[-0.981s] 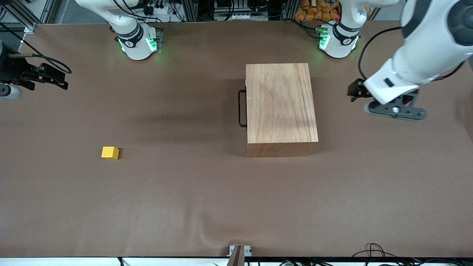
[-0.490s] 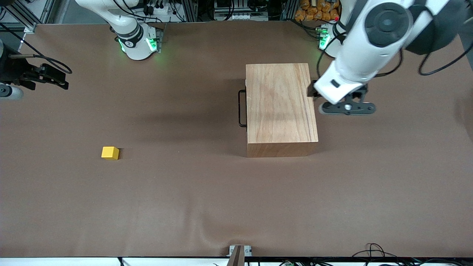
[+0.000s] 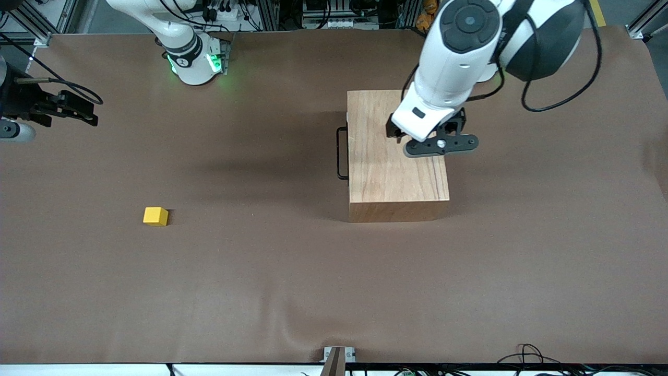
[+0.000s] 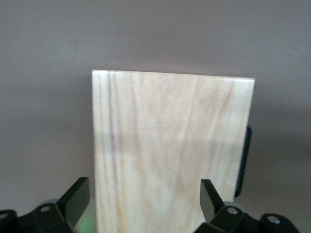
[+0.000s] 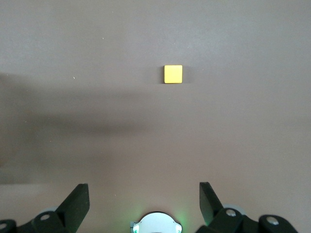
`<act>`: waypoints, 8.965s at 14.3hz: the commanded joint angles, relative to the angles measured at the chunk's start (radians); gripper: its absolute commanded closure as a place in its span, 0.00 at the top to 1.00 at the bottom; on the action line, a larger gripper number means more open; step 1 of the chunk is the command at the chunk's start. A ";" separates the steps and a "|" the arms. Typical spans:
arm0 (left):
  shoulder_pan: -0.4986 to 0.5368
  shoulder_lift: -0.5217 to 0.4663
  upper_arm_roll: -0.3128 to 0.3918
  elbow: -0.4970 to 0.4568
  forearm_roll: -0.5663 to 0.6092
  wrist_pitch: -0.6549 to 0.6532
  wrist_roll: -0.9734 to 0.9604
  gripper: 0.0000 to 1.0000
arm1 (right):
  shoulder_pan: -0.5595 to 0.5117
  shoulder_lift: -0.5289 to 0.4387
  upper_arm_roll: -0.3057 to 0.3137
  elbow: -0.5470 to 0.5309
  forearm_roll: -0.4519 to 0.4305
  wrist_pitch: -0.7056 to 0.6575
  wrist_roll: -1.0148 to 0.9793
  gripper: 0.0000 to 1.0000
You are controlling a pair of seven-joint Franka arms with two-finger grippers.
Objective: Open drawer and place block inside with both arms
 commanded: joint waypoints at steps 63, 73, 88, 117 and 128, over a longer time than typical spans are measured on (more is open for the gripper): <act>-0.385 0.461 0.018 0.098 0.192 0.367 -0.280 1.00 | -0.002 0.048 0.014 -0.059 -0.008 0.092 -0.039 1.00; -0.400 0.464 0.006 0.099 0.156 0.472 -0.297 1.00 | -0.080 0.105 0.011 -0.243 -0.006 0.347 -0.066 1.00; -0.434 0.494 0.005 0.112 0.141 0.584 -0.297 1.00 | -0.133 0.395 0.014 -0.523 0.012 1.064 -0.306 1.00; -0.498 0.520 -0.009 0.112 0.072 0.874 -0.299 1.00 | -0.147 0.299 0.023 -0.211 0.090 0.370 -0.450 0.01; -0.489 0.471 -0.012 0.109 0.026 0.737 -0.291 1.00 | -0.114 0.292 0.023 -0.204 0.215 0.339 -0.394 0.03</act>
